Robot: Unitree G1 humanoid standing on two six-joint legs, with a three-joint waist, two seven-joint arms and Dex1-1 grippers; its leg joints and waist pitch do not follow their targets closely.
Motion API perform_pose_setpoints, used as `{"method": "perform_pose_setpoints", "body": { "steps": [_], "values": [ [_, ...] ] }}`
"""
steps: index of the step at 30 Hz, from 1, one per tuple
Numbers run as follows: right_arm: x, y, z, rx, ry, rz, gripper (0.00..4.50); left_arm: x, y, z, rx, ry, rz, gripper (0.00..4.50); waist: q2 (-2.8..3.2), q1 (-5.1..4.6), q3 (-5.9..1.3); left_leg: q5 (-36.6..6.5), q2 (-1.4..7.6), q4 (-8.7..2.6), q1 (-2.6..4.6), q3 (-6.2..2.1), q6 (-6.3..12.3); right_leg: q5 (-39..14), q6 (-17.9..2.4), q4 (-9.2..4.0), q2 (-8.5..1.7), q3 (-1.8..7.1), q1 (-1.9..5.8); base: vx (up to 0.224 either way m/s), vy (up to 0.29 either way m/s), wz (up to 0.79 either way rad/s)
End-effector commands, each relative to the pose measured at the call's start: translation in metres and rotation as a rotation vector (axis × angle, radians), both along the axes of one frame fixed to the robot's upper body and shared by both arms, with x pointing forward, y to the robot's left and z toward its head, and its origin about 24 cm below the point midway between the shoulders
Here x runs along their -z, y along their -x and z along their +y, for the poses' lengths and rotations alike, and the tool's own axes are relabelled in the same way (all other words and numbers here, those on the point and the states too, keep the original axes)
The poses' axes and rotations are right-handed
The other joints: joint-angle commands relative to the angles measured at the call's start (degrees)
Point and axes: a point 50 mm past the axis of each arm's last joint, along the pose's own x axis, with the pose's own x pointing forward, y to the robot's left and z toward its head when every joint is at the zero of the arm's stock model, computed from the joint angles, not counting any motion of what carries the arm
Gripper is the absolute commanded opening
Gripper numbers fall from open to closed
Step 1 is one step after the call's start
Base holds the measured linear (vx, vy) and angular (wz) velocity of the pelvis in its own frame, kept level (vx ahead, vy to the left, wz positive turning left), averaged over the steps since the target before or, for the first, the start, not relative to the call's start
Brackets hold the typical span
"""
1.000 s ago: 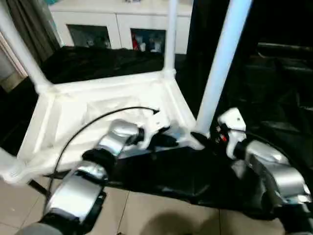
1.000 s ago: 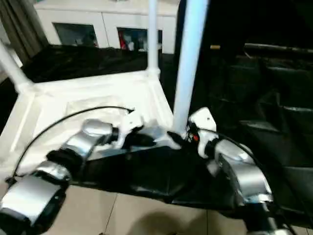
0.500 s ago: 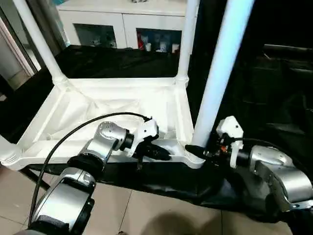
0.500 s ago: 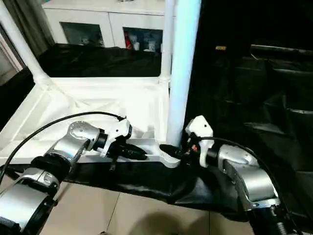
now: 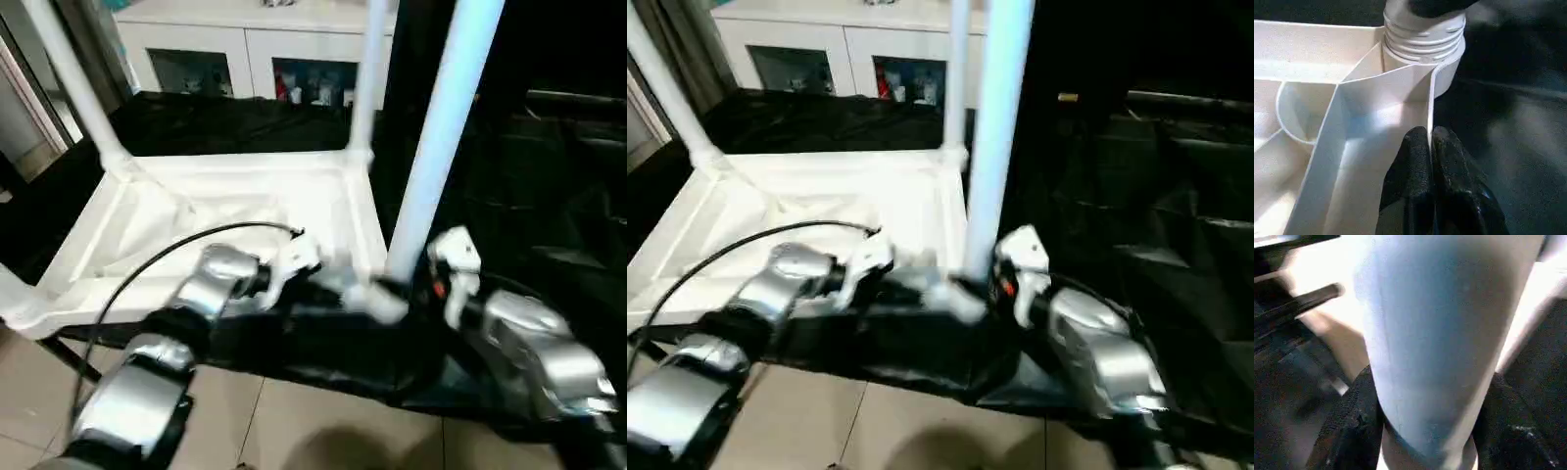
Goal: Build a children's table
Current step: Rotate leg to tighten
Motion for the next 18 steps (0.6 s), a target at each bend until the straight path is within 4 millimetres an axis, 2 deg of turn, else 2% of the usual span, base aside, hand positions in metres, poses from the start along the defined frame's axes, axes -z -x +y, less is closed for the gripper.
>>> {"method": "perform_pose_setpoints", "body": {
  "steps": [1, 2, 3, 4, 5, 9, 14, 15, 16, 17, 18],
  "values": [
    [0.015, -0.006, 0.006, 0.132, 0.016, 0.043, 1.96, 0.001, -0.009, -0.009, -0.157, -0.022, -0.031, 0.00, -0.85, -0.34, -3.23, -15.1, 1.59, -4.40, 0.26, -0.71, 1.27, -24.2, -9.6, -4.83, -2.97, 1.90, 2.40, 0.000, 0.000, 0.00],
    [0.017, -0.010, 0.009, 0.195, 0.013, 0.048, 1.96, 0.000, -0.013, -0.014, -0.204, -0.022, -0.042, 0.00, -0.70, -0.53, -3.25, -15.1, 1.59, -4.45, 0.20, -0.77, 0.95, -23.7, -9.7, -4.66, -2.89, 1.88, 2.42, 0.000, 0.000, 0.00],
    [0.017, -0.011, 0.009, 0.203, 0.013, 0.048, 1.96, 0.000, -0.013, -0.015, -0.206, -0.022, -0.043, 0.00, -0.73, -0.55, -3.31, -15.1, 1.54, -4.47, 0.26, -0.84, 0.79, -23.6, -9.7, -4.73, -2.90, 1.83, 2.42, 0.000, 0.000, 0.00],
    [0.019, -0.019, 0.013, 0.327, 0.012, 0.054, 1.95, -0.002, -0.016, -0.026, -0.254, -0.027, -0.061, 0.00, -0.69, -0.87, -3.36, -15.0, 1.38, -4.35, 0.27, -0.77, 0.73, -22.6, -9.8, -4.72, -2.78, 1.86, 2.39, 0.000, 0.000, 0.00],
    [0.019, -0.020, 0.013, 0.344, 0.010, 0.056, 1.95, -0.002, -0.016, -0.027, -0.262, -0.030, -0.065, 0.00, -0.80, -1.09, -3.37, -15.0, 1.41, -4.41, 0.25, -0.82, 0.75, -22.0, -10.0, -4.71, -2.80, 1.84, 2.53, 0.000, 0.000, 0.00],
    [0.020, -0.031, 0.024, 0.473, 0.003, 0.075, 1.95, -0.007, -0.020, -0.044, -0.327, -0.022, -0.100, 0.00, -0.64, -1.22, -3.67, -13.0, 1.20, -4.10, 0.05, -0.66, 1.81, -18.5, -10.8, -4.48, -2.73, 1.89, 2.71, 0.000, 0.000, 0.00],
    [0.014, -0.035, 0.037, 0.427, -0.010, 0.027, 1.95, -0.005, -0.019, -0.048, -0.311, -0.038, -0.102, 0.00, -0.46, -1.17, -3.77, -11.5, 1.29, -4.02, -0.07, -0.63, 3.01, -13.9, -12.1, -4.08, -2.69, 1.86, 2.89, 0.000, 0.000, 0.00],
    [0.012, -0.035, 0.040, 0.396, -0.020, 0.012, 1.95, -0.004, -0.018, -0.047, -0.306, -0.041, -0.101, 0.00, -0.50, -1.18, -3.71, -11.7, 1.32, -4.05, -0.08, -0.63, 3.09, -13.7, -12.2, -4.07, -2.72, 1.87, 2.96, 0.000, 0.000, 0.00],
    [0.010, -0.035, 0.041, 0.371, -0.027, 0.000, 1.95, -0.004, -0.018, -0.046, -0.298, -0.042, -0.101, 0.00, -0.85, -1.19, -3.69, -12.0, 1.34, -4.05, -0.11, -0.58, 3.42, -13.6, -12.5, -4.08, -2.74, 1.88, 3.06, 0.000, 0.000, 0.00],
    [0.008, -0.034, 0.041, 0.354, -0.036, -0.006, 2.51, -0.003, -0.018, -0.044, -0.289, -0.042, -0.098, 0.00, -0.66, -1.12, -3.67, -12.3, 1.36, -4.06, -0.01, -0.59, 3.58, -14.2, -12.6, -4.07, -2.80, 1.90, 3.04, 0.000, 0.000, 0.00],
    [0.007, -0.033, 0.040, 0.338, -0.047, -0.011, 2.65, -0.003, -0.017, -0.043, -0.280, -0.040, -0.098, 0.00, -0.69, -1.13, -3.59, -12.6, 1.36, -4.07, -0.02, -0.55, 3.65, -14.8, -12.5, -4.16, -2.81, 1.90, 3.00, 0.000, 0.000, 0.00]
  ]
}}
